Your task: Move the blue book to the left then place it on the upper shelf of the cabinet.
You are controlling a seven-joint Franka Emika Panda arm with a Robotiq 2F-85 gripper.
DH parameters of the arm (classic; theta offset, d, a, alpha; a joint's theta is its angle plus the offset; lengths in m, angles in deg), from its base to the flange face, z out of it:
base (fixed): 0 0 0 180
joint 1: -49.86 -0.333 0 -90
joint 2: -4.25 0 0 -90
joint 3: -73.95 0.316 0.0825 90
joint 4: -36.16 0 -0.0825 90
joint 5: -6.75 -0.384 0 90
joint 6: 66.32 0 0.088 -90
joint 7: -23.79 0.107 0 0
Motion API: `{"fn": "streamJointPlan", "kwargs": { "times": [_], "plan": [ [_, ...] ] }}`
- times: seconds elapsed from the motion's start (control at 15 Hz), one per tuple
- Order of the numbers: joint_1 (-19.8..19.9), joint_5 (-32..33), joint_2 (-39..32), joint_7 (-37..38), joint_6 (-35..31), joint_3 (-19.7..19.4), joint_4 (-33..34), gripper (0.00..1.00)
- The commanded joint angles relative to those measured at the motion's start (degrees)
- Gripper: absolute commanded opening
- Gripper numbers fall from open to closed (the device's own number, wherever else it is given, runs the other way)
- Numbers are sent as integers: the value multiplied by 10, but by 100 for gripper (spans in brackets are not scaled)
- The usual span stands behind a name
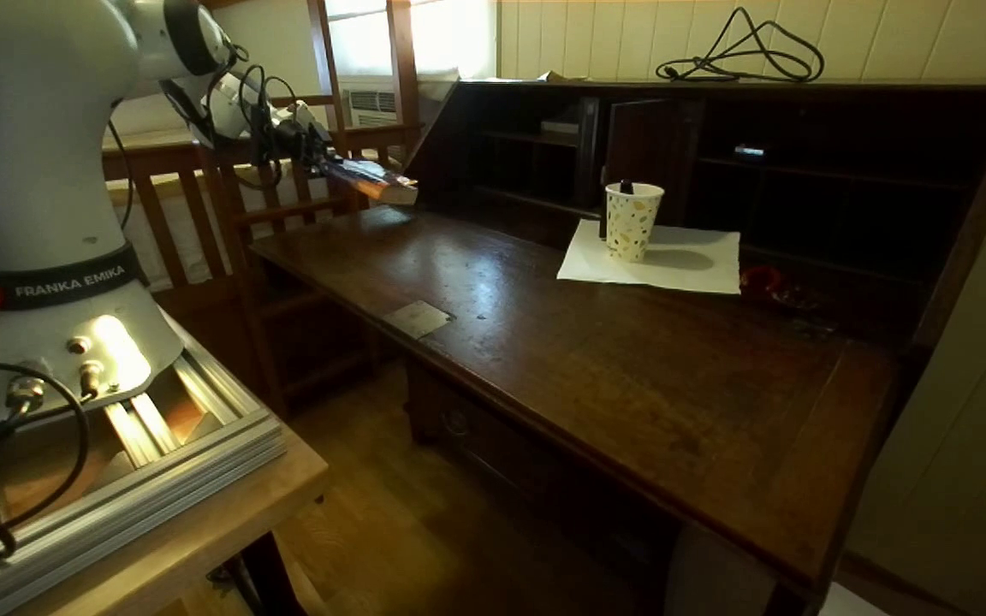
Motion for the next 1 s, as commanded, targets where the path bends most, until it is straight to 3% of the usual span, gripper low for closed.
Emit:
{"fn": "streamJointPlan", "kwargs": {
  "times": [0.0, 0.33, 0.67, 0.93],
  "plan": [
    [5, 13, 50, -7, -18, -5, -38, 8],
    [28, 3, 123, 36, -82, 1, -102, 8],
    [52, 7, 222, 82, -196, 4, -221, 8],
    [52, 9, 299, 110, -222, 0, -312, 7]
  ]
}}
